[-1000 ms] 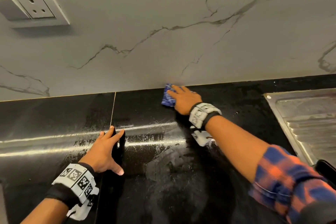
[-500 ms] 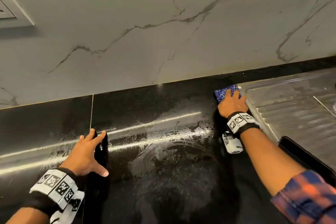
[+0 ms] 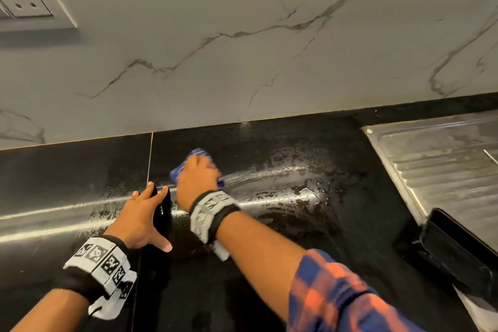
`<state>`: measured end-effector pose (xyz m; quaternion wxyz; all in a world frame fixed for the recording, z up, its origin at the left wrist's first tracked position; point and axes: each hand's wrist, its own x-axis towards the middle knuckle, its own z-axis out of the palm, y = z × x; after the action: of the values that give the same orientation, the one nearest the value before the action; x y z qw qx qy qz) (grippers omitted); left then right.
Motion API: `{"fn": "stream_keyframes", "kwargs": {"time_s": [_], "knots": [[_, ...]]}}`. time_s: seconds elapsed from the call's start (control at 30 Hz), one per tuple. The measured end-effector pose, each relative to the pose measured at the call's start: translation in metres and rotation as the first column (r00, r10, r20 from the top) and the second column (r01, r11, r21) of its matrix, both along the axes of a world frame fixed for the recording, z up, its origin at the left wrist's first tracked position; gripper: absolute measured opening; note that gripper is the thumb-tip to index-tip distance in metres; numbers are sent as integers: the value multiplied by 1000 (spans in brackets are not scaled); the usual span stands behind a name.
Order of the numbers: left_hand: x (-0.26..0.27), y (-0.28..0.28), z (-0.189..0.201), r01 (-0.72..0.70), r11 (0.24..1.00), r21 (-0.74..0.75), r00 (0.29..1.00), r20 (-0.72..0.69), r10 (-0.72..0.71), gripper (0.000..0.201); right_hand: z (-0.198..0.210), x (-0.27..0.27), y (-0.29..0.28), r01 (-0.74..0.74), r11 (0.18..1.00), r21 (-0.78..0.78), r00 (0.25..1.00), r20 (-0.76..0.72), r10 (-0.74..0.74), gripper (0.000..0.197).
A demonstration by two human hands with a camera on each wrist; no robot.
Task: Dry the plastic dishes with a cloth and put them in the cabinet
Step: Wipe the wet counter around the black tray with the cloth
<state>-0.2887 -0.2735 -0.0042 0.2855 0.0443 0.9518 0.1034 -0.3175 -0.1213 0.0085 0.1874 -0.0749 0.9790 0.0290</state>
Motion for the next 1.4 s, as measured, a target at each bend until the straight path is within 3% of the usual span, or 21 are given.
{"fn": "stream_keyframes", "kwargs": {"time_s": [0.1,0.27,0.33,0.4,0.5,0.6,0.8,0.9,1.0,1.07,1.13,1.23,1.3,1.4], "knots": [[3,-4,-2,-13,1000,17,1000,-20,14,152,-1,4,-14,-73,995,-70,997,3,73,50],[11,-5,-4,-37,996,78,998,-49,41,145,-5,13,75,-121,976,-180,992,-44,115,47],[11,-5,-3,-38,995,91,998,-48,43,143,-4,17,138,-7,983,-183,999,-33,1,45],[10,-6,-3,-38,995,88,998,-46,42,143,-1,19,211,200,968,-150,977,-46,-209,46],[8,-5,-3,-35,997,66,999,-32,38,145,4,33,323,508,861,-18,857,-89,-508,46],[7,-3,-4,-42,998,54,999,-12,43,146,-3,48,380,624,775,98,781,-105,-616,49],[8,-4,-1,-38,998,46,999,-3,39,144,3,58,303,539,790,292,835,-59,-548,53],[19,-6,4,-43,996,72,999,-28,45,134,-3,54,241,408,866,289,906,-12,-423,44],[47,-9,9,-37,997,70,990,-136,46,111,-21,48,163,296,946,129,954,12,-300,42],[72,-15,9,-36,997,66,984,-173,47,98,-22,49,100,296,955,-28,955,40,-295,46],[97,-28,6,-70,995,65,983,-166,80,98,-25,54,38,237,965,-114,972,42,-233,55],[127,-46,5,-139,987,81,977,-151,150,103,-17,85,-37,-20,990,-143,1000,8,21,57],[143,-55,7,-150,988,47,981,-116,154,108,-16,107,-51,-176,964,-198,984,-55,169,51],[160,-59,8,-183,983,-1,983,-22,183,122,-24,130,-18,-303,925,-230,953,-76,293,47]]}}
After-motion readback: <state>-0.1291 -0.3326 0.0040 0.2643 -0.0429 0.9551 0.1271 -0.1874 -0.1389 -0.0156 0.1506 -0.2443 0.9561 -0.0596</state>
